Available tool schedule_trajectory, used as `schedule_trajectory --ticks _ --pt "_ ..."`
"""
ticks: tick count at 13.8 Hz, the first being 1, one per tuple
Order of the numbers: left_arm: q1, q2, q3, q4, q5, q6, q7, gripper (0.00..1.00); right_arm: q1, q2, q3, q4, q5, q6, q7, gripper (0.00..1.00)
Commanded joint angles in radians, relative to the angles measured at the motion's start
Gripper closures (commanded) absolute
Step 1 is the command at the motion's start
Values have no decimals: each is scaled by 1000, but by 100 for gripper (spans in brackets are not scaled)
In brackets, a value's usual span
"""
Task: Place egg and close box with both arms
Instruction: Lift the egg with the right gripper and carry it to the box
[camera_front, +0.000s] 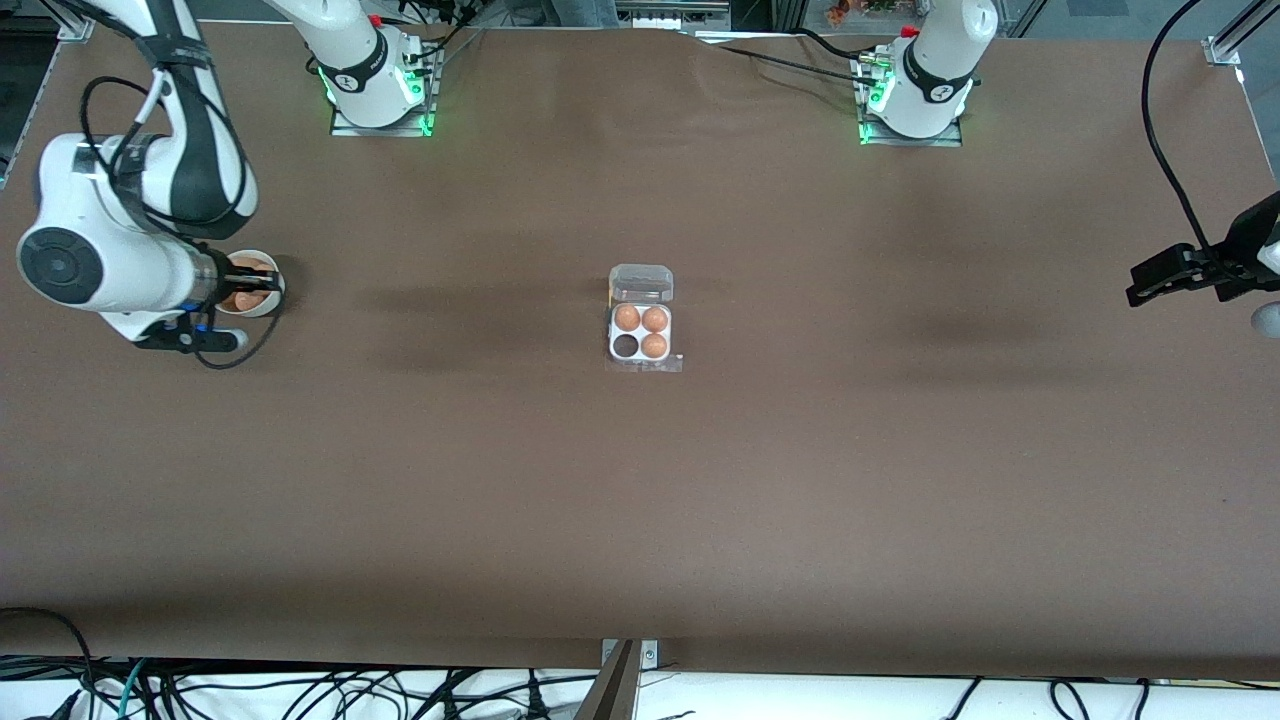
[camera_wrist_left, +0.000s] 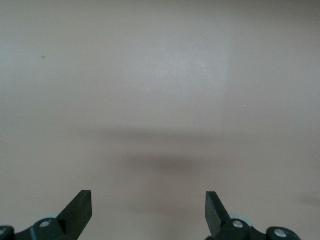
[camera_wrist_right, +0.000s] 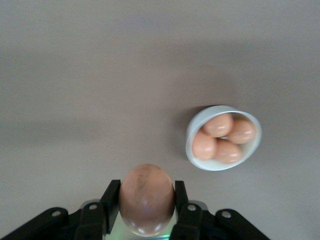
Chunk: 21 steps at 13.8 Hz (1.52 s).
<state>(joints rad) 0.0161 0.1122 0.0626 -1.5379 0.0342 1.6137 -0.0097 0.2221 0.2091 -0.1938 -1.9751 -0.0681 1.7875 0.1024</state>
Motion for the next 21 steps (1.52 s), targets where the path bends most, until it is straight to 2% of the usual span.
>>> schedule_trajectory --ticks 1,7,13,16,21 --pt "5 11 -3 27 15 -14 25 0 89 71 -4 113 66 -65 115 58" --pt "4 12 -1 28 16 -14 23 0 292 222 -4 326 227 -82 408 58" --pt "4 11 -1 28 16 -12 24 0 410 390 -4 534 389 -68 634 58" --pt "4 11 -3 28 19 -12 25 0 460 466 -4 625 399 -34 743 58" --pt "5 11 -1 28 20 -12 25 0 546 509 -4 630 407 133 852 58"
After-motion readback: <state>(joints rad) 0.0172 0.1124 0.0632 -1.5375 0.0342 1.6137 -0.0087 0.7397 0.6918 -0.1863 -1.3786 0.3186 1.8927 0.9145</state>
